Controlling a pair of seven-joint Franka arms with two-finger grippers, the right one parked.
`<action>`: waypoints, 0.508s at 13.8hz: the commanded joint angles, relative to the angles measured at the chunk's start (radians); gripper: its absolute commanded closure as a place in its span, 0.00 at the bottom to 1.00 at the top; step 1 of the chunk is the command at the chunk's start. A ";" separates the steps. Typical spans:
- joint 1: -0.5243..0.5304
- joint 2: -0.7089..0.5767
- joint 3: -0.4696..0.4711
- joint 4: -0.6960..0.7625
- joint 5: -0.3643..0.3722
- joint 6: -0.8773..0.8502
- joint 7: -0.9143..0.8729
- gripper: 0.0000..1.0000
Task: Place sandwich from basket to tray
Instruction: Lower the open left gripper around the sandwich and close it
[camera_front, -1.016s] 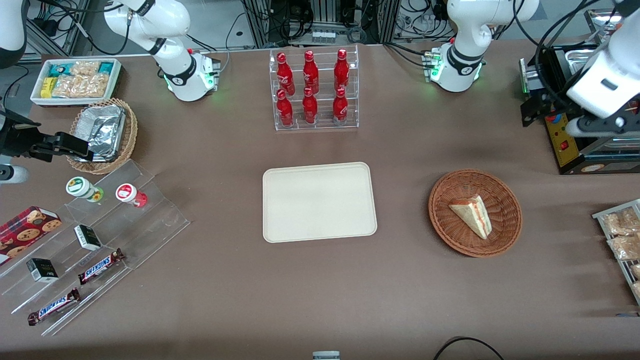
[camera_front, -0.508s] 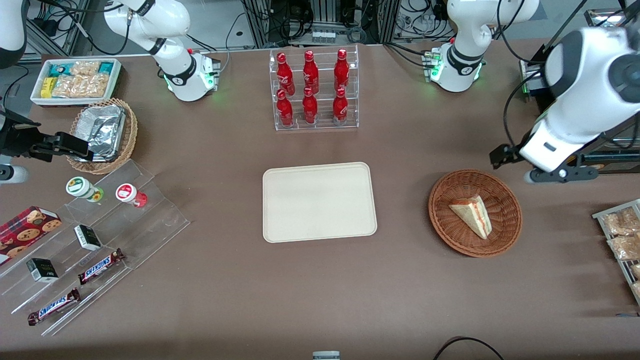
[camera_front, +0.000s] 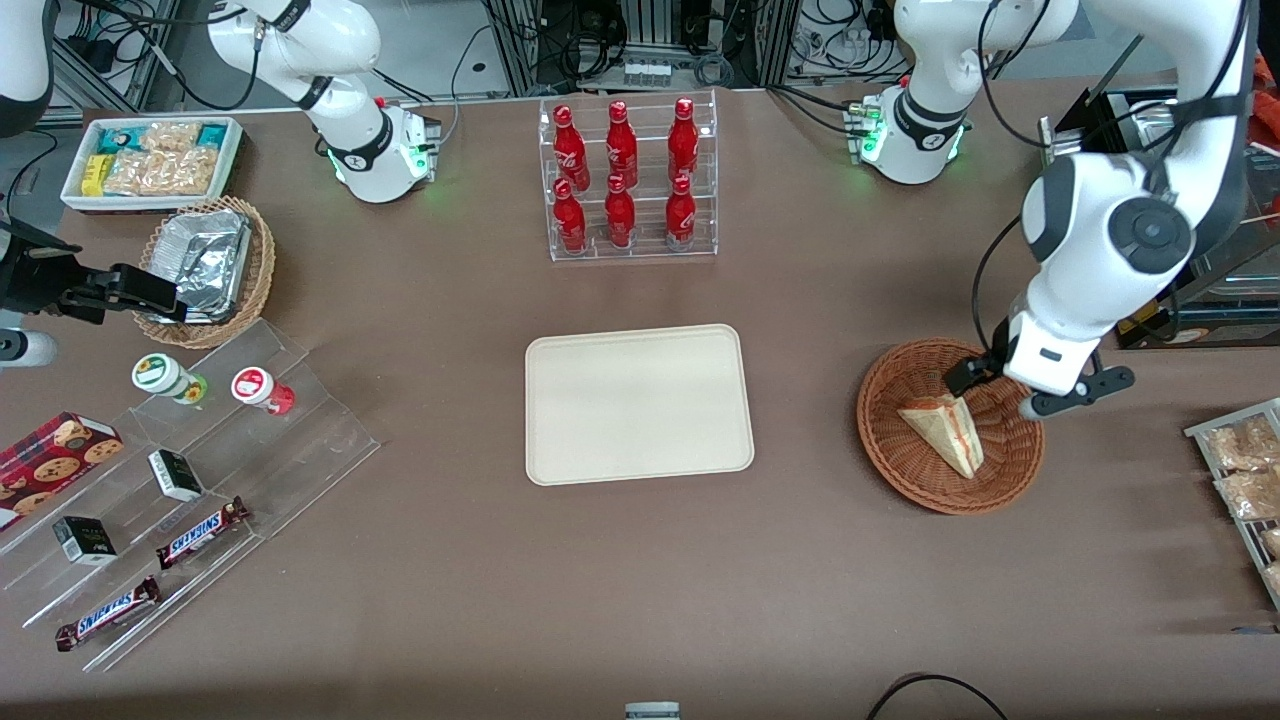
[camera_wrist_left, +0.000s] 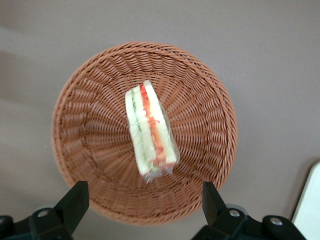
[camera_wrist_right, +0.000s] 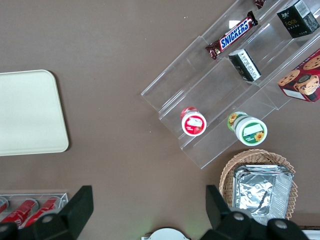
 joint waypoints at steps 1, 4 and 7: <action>-0.005 0.040 0.000 -0.047 0.017 0.108 -0.055 0.00; 0.001 0.092 0.000 -0.047 0.017 0.133 -0.058 0.00; 0.001 0.124 0.000 -0.047 0.016 0.151 -0.066 0.00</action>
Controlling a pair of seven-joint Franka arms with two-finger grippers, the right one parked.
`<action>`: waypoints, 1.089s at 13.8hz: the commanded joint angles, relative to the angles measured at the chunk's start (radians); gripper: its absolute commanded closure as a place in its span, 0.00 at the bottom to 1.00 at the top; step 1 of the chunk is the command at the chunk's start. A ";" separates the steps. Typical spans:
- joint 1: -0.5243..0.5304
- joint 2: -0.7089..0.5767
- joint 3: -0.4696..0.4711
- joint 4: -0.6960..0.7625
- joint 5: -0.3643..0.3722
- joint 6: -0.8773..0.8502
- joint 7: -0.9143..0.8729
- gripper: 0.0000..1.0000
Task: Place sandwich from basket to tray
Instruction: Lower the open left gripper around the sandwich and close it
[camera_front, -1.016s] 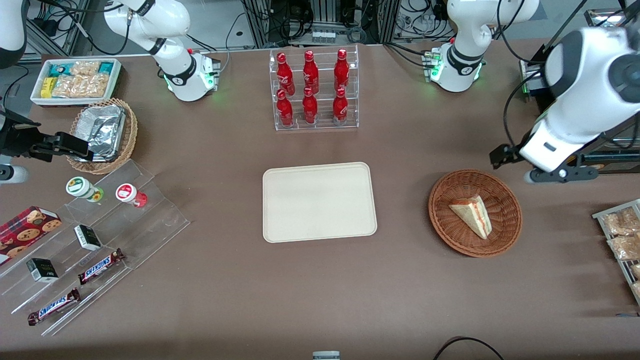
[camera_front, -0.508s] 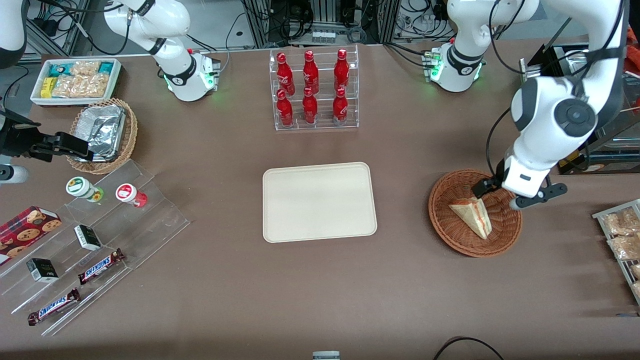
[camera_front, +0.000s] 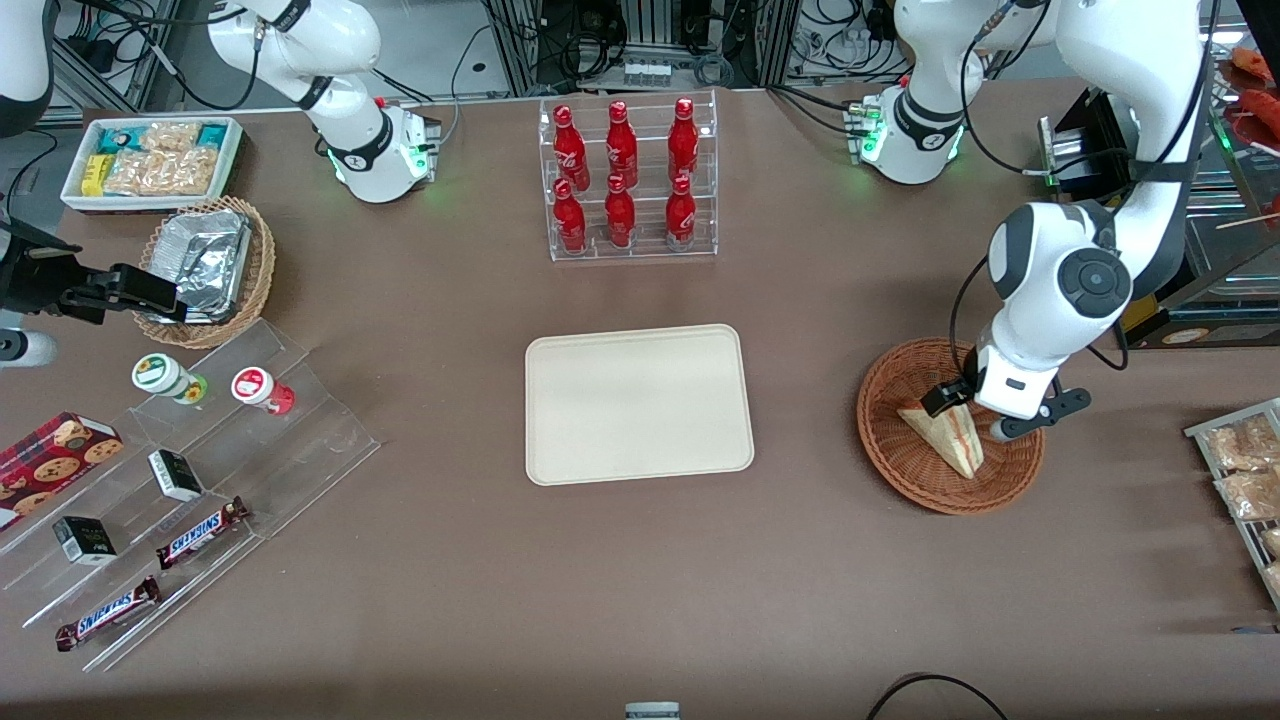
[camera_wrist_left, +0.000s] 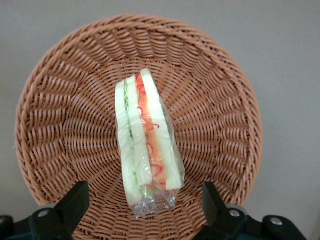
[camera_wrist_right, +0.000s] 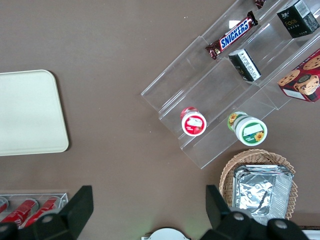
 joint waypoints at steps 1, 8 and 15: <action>0.000 0.021 -0.001 -0.005 0.017 0.040 -0.029 0.00; -0.001 0.069 -0.001 -0.003 0.016 0.085 -0.029 0.03; -0.001 0.063 0.001 0.009 0.016 0.073 -0.023 1.00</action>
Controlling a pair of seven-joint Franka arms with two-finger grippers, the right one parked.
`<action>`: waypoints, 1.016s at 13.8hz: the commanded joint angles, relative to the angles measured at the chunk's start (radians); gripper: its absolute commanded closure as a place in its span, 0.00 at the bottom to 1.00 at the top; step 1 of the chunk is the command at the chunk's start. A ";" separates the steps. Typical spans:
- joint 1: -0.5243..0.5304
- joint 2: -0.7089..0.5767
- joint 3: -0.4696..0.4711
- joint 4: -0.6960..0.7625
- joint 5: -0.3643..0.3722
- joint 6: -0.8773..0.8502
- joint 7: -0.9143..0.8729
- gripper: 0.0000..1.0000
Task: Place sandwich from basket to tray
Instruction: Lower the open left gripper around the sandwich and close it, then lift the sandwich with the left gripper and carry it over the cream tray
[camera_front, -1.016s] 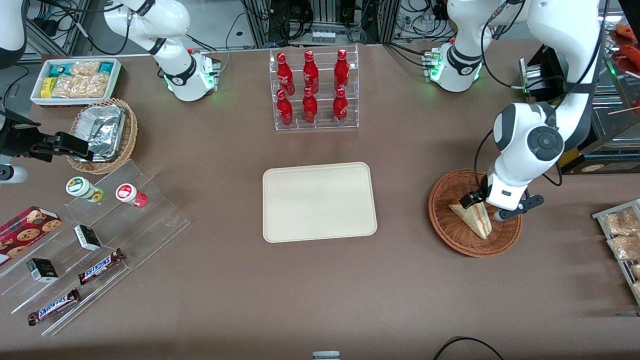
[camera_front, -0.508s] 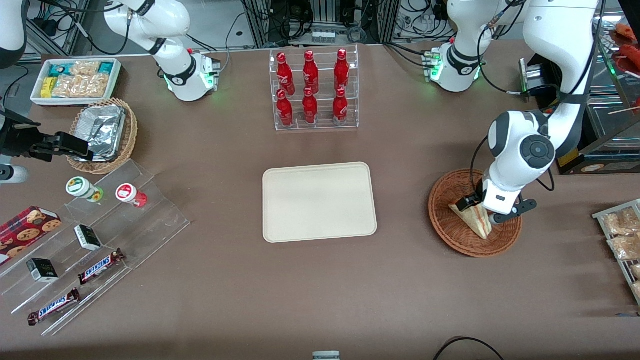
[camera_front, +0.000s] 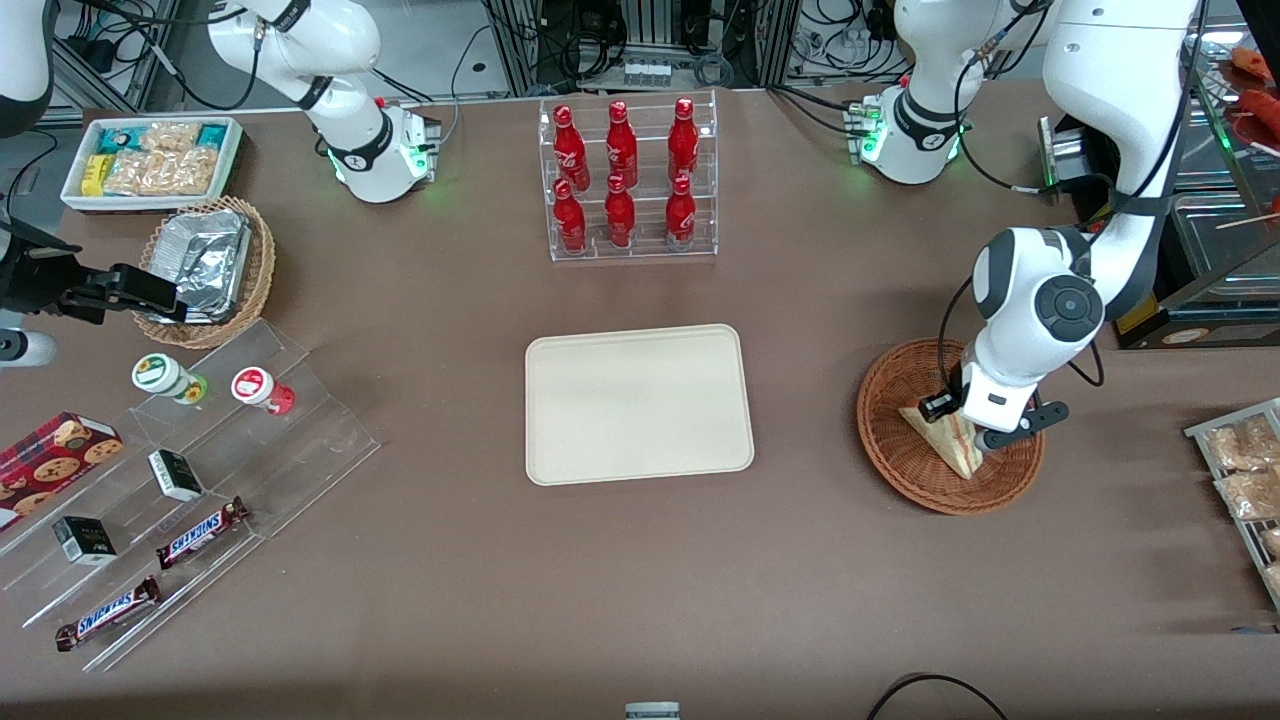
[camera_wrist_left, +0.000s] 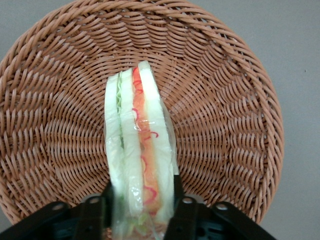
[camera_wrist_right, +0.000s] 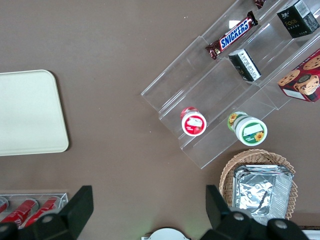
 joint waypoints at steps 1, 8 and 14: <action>-0.003 -0.026 0.001 0.021 0.017 -0.018 -0.019 1.00; -0.129 -0.224 -0.010 0.193 0.063 -0.469 -0.023 1.00; -0.415 -0.156 -0.016 0.420 -0.046 -0.655 -0.077 1.00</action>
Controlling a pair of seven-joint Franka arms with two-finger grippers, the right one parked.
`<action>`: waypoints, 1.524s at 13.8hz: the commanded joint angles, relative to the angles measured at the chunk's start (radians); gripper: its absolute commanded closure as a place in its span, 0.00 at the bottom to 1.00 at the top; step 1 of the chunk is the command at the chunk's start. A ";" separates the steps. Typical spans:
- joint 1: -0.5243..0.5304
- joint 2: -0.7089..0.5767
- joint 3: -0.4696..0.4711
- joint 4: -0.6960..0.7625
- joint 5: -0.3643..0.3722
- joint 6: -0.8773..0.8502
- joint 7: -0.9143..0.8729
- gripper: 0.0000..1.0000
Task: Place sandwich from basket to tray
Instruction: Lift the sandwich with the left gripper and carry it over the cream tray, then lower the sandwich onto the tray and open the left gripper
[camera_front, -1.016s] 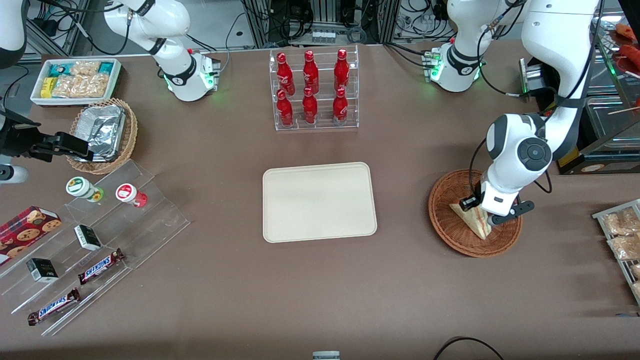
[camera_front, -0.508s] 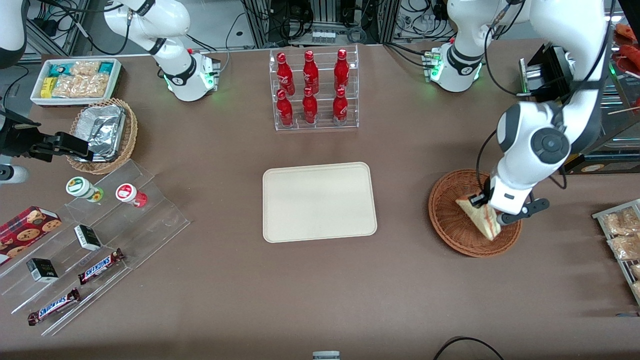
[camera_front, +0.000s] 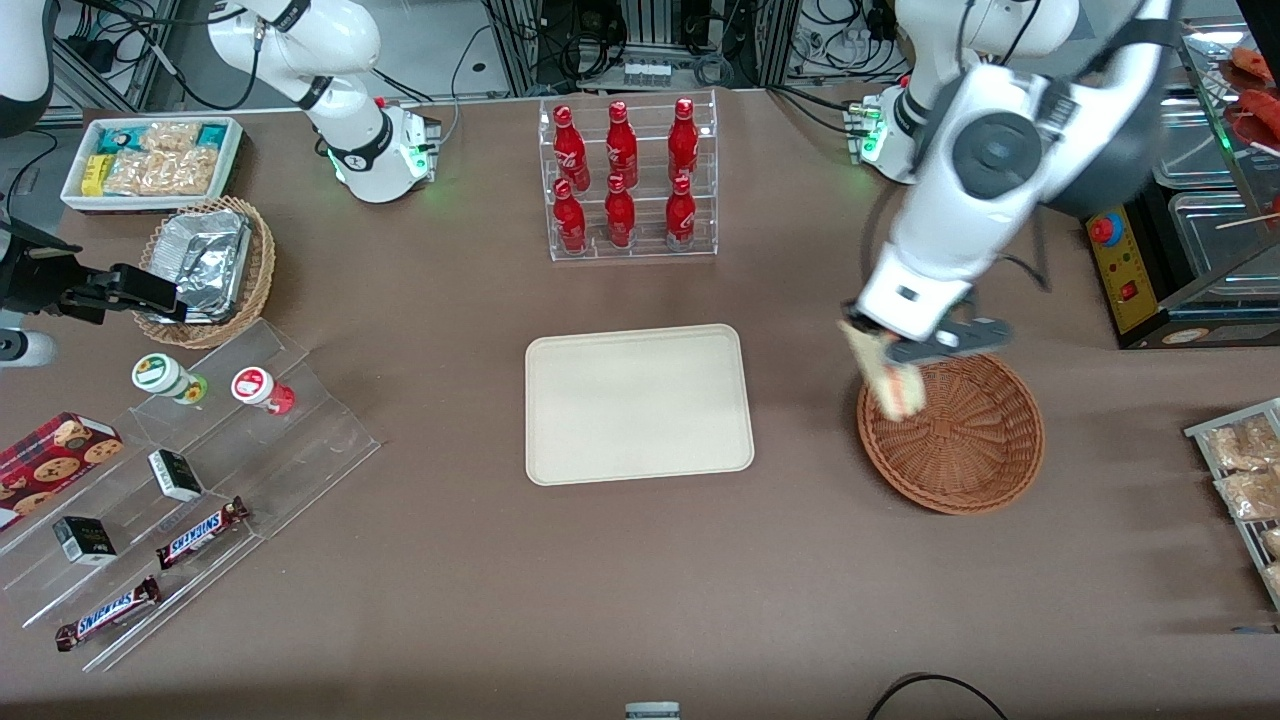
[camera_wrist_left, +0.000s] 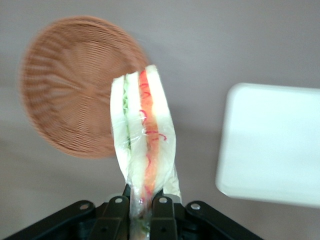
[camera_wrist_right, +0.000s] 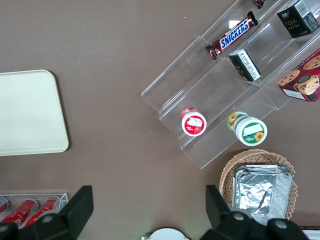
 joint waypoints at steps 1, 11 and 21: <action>-0.128 0.085 0.012 0.101 -0.037 -0.026 -0.017 1.00; -0.348 0.530 0.014 0.378 -0.105 0.185 -0.133 1.00; -0.393 0.656 0.016 0.376 -0.048 0.331 -0.139 1.00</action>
